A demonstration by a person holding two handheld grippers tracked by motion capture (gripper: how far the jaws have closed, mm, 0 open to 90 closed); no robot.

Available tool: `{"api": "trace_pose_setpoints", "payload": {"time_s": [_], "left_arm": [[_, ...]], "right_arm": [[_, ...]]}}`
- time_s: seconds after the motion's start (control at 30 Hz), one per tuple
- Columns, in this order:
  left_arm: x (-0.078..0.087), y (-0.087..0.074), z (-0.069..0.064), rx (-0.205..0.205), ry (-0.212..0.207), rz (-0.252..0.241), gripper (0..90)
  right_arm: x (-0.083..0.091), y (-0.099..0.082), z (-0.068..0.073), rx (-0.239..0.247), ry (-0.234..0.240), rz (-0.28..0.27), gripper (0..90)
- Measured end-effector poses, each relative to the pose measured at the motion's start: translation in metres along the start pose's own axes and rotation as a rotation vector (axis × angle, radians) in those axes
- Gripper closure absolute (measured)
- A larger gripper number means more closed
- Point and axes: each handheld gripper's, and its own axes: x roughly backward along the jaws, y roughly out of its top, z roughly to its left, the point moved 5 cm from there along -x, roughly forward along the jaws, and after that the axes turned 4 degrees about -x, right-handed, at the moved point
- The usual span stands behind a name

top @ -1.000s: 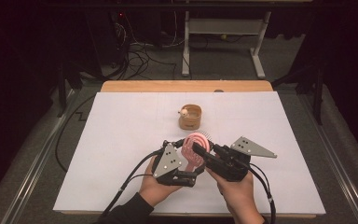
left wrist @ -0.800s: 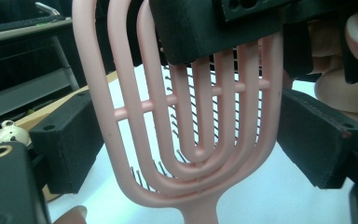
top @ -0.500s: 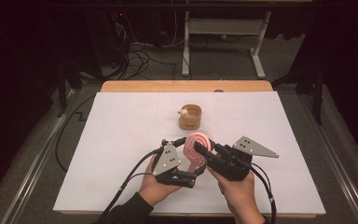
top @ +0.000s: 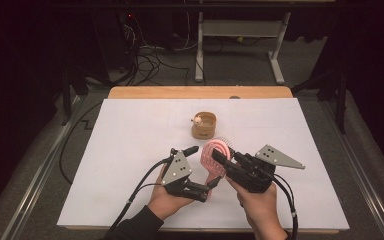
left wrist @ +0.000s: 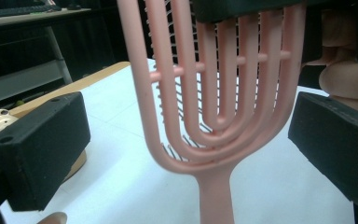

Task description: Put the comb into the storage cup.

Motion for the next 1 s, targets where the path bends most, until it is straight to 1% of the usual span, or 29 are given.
{"api": "trace_pose_setpoints", "payload": {"time_s": [0.13,0.4,0.47,0.57,0.63,0.8,0.87,1.0], "left_arm": [[0.002,0.000,0.003,0.007,0.002,-0.007,0.0],[0.010,-0.003,0.010,0.029,0.006,-0.022,0.0],[0.012,-0.005,0.012,0.040,0.003,-0.020,0.0],[0.015,-0.013,0.016,0.048,0.005,0.000,0.0],[0.018,-0.018,0.021,0.058,0.018,0.016,0.0],[0.029,-0.028,0.038,0.098,0.038,0.036,0.0],[0.034,-0.032,0.044,0.103,0.054,0.049,0.0],[0.046,-0.040,0.055,0.119,0.081,0.056,0.0]], "right_arm": [[0.002,0.001,-0.002,0.004,-0.005,-0.006,66.7],[0.007,0.006,-0.009,0.009,-0.036,-0.023,66.6],[0.009,0.007,-0.011,0.008,-0.038,-0.029,66.7],[0.012,0.010,-0.013,0.007,-0.043,-0.036,66.7],[0.014,0.011,-0.016,0.012,-0.051,-0.041,66.7],[0.017,0.013,-0.022,0.012,-0.069,-0.046,66.7],[0.019,0.014,-0.024,0.015,-0.077,-0.050,66.6],[0.022,0.015,-0.026,0.028,-0.090,-0.053,66.6]]}}
